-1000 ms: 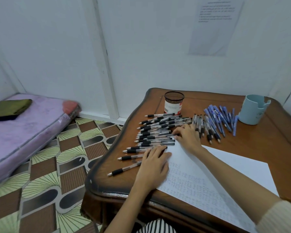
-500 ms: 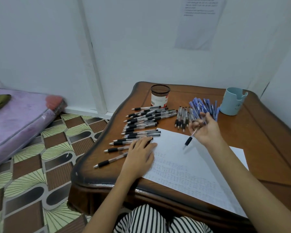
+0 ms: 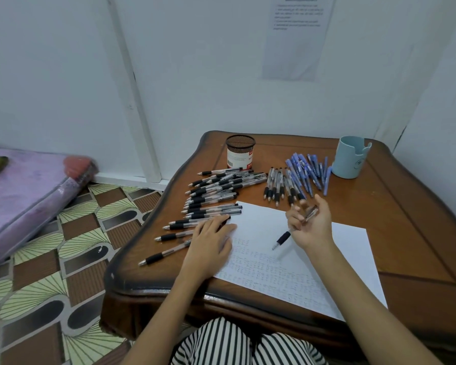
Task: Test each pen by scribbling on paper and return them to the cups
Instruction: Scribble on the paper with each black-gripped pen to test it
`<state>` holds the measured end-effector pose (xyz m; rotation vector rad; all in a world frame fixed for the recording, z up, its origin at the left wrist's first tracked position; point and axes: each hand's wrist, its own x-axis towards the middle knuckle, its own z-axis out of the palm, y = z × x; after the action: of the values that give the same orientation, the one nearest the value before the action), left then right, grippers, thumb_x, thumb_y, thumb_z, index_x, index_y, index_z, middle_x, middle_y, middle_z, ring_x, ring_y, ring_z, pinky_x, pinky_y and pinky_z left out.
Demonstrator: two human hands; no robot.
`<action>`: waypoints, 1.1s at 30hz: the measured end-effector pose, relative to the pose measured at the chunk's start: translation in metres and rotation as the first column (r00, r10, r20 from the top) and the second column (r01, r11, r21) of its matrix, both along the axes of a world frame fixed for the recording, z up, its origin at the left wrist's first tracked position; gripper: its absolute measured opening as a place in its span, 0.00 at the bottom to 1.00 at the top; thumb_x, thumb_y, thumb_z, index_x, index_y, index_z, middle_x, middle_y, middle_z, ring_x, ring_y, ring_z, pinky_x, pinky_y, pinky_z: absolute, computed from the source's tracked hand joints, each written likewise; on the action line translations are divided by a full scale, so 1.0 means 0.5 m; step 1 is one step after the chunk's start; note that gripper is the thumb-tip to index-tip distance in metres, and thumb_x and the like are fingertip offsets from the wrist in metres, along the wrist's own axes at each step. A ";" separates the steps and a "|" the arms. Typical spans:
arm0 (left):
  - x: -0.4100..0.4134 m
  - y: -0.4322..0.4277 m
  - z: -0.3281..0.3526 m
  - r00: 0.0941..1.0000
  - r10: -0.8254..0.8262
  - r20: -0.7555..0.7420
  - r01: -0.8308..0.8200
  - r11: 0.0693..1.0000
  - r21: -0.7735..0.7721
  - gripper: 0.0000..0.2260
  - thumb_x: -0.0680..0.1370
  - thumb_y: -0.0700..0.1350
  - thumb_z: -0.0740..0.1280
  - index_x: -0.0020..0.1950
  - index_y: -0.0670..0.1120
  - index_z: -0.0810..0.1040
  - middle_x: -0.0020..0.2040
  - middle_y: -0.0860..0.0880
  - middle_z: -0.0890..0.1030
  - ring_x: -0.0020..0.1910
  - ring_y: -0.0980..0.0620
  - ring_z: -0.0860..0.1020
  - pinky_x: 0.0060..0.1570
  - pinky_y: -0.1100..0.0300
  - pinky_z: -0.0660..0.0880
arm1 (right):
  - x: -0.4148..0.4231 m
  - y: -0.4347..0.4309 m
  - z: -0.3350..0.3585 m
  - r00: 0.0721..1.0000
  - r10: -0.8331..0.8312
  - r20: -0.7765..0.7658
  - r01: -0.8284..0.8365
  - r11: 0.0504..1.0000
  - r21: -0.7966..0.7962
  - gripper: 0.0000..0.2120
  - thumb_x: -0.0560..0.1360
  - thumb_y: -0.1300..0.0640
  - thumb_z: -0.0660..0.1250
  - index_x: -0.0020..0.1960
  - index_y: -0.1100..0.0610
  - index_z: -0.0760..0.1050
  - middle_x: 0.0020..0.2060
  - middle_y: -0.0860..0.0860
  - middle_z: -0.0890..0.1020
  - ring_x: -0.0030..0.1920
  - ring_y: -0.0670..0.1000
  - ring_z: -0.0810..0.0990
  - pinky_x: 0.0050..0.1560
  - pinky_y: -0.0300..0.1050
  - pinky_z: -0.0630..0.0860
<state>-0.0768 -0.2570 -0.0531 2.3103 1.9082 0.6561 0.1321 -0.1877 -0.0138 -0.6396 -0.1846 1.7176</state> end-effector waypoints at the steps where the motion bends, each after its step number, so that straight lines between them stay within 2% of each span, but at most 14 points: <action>1: 0.000 0.000 0.000 1.000 0.000 0.002 0.000 1.000 -0.002 0.16 0.81 0.47 0.55 0.69 0.53 0.68 0.74 0.54 0.61 0.73 0.56 0.56 0.72 0.58 0.45 | -0.004 0.001 0.000 1.000 -0.010 -0.013 0.010 1.000 0.003 0.18 0.79 0.50 0.58 0.33 0.57 0.69 0.22 0.48 0.70 0.17 0.43 0.62 0.15 0.31 0.54; 3: 0.000 0.000 -0.001 1.000 -0.002 0.000 0.002 1.000 0.001 0.16 0.81 0.47 0.55 0.69 0.54 0.68 0.74 0.55 0.61 0.73 0.56 0.56 0.72 0.58 0.45 | -0.011 0.001 -0.002 0.999 -0.024 0.025 0.023 1.000 0.010 0.15 0.80 0.54 0.58 0.36 0.57 0.68 0.22 0.47 0.71 0.17 0.43 0.63 0.16 0.31 0.63; 5: -0.001 0.001 -0.002 1.000 -0.005 -0.003 0.005 1.000 0.008 0.16 0.81 0.47 0.55 0.69 0.54 0.68 0.74 0.55 0.61 0.73 0.57 0.55 0.72 0.58 0.45 | -0.017 -0.001 -0.006 0.975 0.018 0.223 -0.026 0.999 0.031 0.19 0.81 0.53 0.53 0.35 0.59 0.71 0.21 0.49 0.70 0.18 0.45 0.66 0.25 0.37 0.75; 7: -0.002 0.001 -0.003 1.000 -0.005 0.000 0.005 1.000 0.006 0.17 0.81 0.47 0.55 0.69 0.54 0.68 0.74 0.55 0.61 0.73 0.57 0.55 0.72 0.58 0.45 | -0.024 -0.006 -0.013 0.833 0.035 0.552 -0.082 0.995 0.059 0.26 0.82 0.48 0.48 0.35 0.60 0.75 0.18 0.51 0.68 0.21 0.48 0.71 0.30 0.42 0.79; 9: -0.002 0.001 -0.004 1.000 -0.003 0.000 0.003 1.000 0.003 0.17 0.81 0.47 0.55 0.69 0.54 0.68 0.74 0.55 0.61 0.73 0.57 0.55 0.72 0.58 0.45 | -0.029 -0.011 -0.019 0.734 0.035 0.678 -0.120 0.990 0.078 0.29 0.82 0.45 0.47 0.37 0.60 0.77 0.19 0.52 0.72 0.23 0.49 0.75 0.28 0.41 0.78; 12: -0.003 0.002 -0.004 1.000 -0.002 -0.003 0.002 1.000 0.004 0.17 0.81 0.48 0.55 0.69 0.54 0.68 0.74 0.55 0.61 0.73 0.57 0.55 0.72 0.58 0.45 | -0.038 -0.019 -0.017 0.723 0.073 0.687 -0.233 0.962 0.144 0.18 0.80 0.47 0.58 0.41 0.57 0.79 0.29 0.50 0.80 0.29 0.47 0.79 0.27 0.39 0.77; 15: -0.003 0.002 -0.004 1.000 0.000 -0.012 0.000 1.000 0.003 0.17 0.81 0.47 0.55 0.70 0.54 0.68 0.74 0.55 0.61 0.73 0.57 0.55 0.72 0.58 0.45 | -0.051 -0.015 -0.023 0.670 -0.020 0.742 -0.196 0.959 0.203 0.11 0.74 0.60 0.69 0.35 0.55 0.71 0.27 0.50 0.73 0.26 0.44 0.72 0.25 0.36 0.74; 17: -0.002 0.002 -0.003 1.000 0.002 -0.010 -0.002 1.000 0.004 0.17 0.81 0.47 0.55 0.70 0.54 0.68 0.74 0.55 0.61 0.73 0.56 0.55 0.71 0.58 0.45 | -0.059 -0.014 -0.034 0.655 -0.081 0.751 -0.152 0.960 0.236 0.12 0.74 0.64 0.68 0.36 0.56 0.69 0.27 0.52 0.71 0.21 0.43 0.70 0.24 0.36 0.74; 20: -0.002 0.003 -0.004 1.000 0.001 -0.014 -0.001 1.000 -0.002 0.17 0.81 0.47 0.55 0.70 0.54 0.67 0.74 0.55 0.61 0.74 0.56 0.55 0.71 0.58 0.45 | -0.063 -0.023 -0.050 0.599 -0.016 0.801 -0.366 0.884 0.292 0.03 0.77 0.60 0.65 0.49 0.55 0.72 0.29 0.55 0.77 0.26 0.48 0.77 0.27 0.41 0.77; 22: -0.004 0.003 -0.005 1.000 -0.002 -0.022 0.002 1.000 0.000 0.17 0.81 0.49 0.54 0.70 0.54 0.68 0.74 0.55 0.61 0.73 0.56 0.56 0.71 0.58 0.46 | -0.063 -0.028 -0.055 0.547 0.065 0.835 -0.518 0.809 0.276 0.06 0.79 0.56 0.63 0.54 0.56 0.75 0.36 0.56 0.82 0.31 0.51 0.80 0.29 0.41 0.77; 25: -0.002 0.002 -0.004 1.000 0.002 -0.025 -0.002 1.000 -0.003 0.21 0.78 0.51 0.50 0.70 0.54 0.68 0.73 0.55 0.62 0.73 0.56 0.56 0.71 0.58 0.46 | -0.070 -0.035 -0.053 0.499 0.014 0.866 -0.511 0.813 0.281 0.11 0.75 0.53 0.69 0.39 0.61 0.77 0.30 0.54 0.79 0.27 0.47 0.74 0.26 0.36 0.70; 27: -0.002 0.002 -0.004 1.000 0.002 -0.025 -0.002 1.000 -0.006 0.18 0.80 0.50 0.52 0.70 0.54 0.67 0.74 0.55 0.61 0.73 0.56 0.56 0.71 0.58 0.46 | -0.081 -0.036 -0.055 0.381 -0.119 0.917 -0.423 0.859 0.287 0.20 0.71 0.49 0.72 0.27 0.59 0.72 0.21 0.48 0.74 0.23 0.43 0.70 0.28 0.35 0.69; 30: -0.002 0.002 -0.004 0.999 0.006 -0.032 -0.006 1.000 0.002 0.17 0.81 0.48 0.55 0.70 0.54 0.67 0.74 0.55 0.61 0.73 0.56 0.55 0.71 0.58 0.45 | -0.105 -0.036 -0.060 0.158 -0.217 0.963 -0.395 0.880 0.263 0.24 0.71 0.46 0.71 0.24 0.57 0.69 0.19 0.45 0.73 0.24 0.43 0.71 0.32 0.37 0.69; 33: -0.002 0.002 -0.004 1.000 0.008 -0.030 -0.008 1.000 0.000 0.17 0.81 0.47 0.55 0.71 0.53 0.66 0.74 0.55 0.60 0.73 0.56 0.55 0.71 0.59 0.45 | -0.115 -0.038 -0.065 0.175 -0.278 0.945 -0.420 0.847 0.327 0.22 0.72 0.49 0.71 0.27 0.60 0.72 0.23 0.50 0.76 0.25 0.42 0.74 0.33 0.35 0.70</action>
<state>-0.0776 -0.2561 -0.0553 2.3265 1.9305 0.6259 0.0745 -0.2068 -0.0465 -1.2651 -1.6550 0.9097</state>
